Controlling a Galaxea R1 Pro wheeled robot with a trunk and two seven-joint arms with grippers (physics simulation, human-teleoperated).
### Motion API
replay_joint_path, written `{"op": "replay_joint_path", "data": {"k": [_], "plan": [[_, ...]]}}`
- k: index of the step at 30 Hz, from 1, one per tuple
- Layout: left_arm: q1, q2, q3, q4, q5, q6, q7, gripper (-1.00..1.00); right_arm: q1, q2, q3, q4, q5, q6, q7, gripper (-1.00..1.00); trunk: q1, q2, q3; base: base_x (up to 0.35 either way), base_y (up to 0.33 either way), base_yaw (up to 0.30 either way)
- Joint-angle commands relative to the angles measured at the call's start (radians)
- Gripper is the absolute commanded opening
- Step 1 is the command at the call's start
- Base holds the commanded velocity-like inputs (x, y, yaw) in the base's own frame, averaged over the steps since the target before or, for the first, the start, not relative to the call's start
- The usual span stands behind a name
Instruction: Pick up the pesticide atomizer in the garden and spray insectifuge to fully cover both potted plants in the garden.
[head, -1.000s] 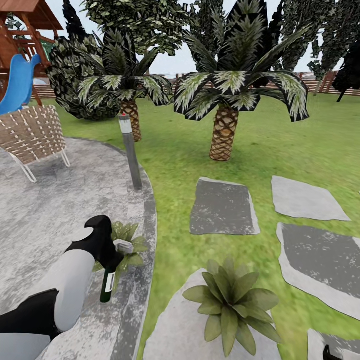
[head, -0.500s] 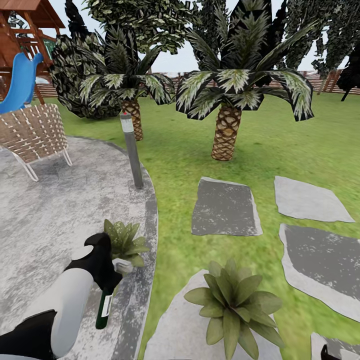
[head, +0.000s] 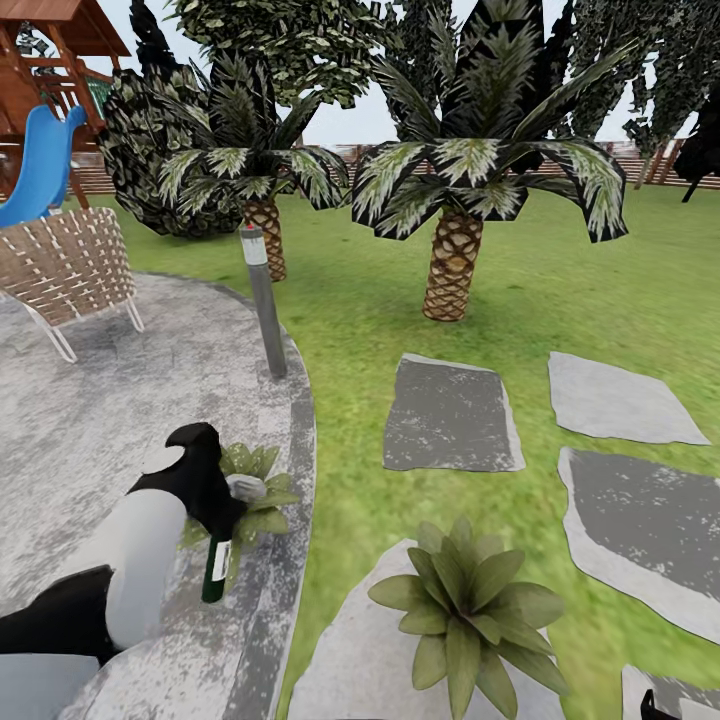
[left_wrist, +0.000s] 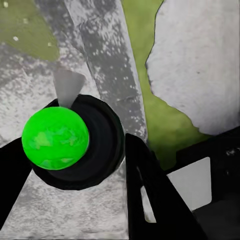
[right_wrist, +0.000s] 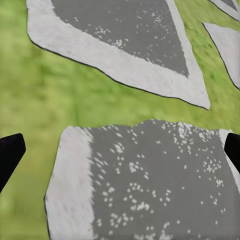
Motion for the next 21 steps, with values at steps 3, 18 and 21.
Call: {"op": "replay_joint_path", "data": {"k": [3,18,21], "plan": [[-0.118,0.015,0.001,0.172,-0.088,0.007,-0.049,-1.00,-0.001,0.000,-0.005,0.001,0.011,-0.001,-0.005,1.00,0.000,0.000,-0.001,0.000,0.000,0.000],[-0.249,0.080,0.001,0.377,-0.285,-0.076,-0.049,-1.00,-0.001,0.000,-0.004,0.002,0.012,-0.002,-0.005,1.00,0.000,0.000,-0.001,0.000,0.001,0.000],[-0.248,0.068,0.005,0.376,-0.284,-0.073,-0.049,-1.00,-0.001,0.000,-0.004,0.001,0.011,-0.002,-0.005,1.00,0.000,0.000,-0.001,0.000,0.169,-0.036]]}}
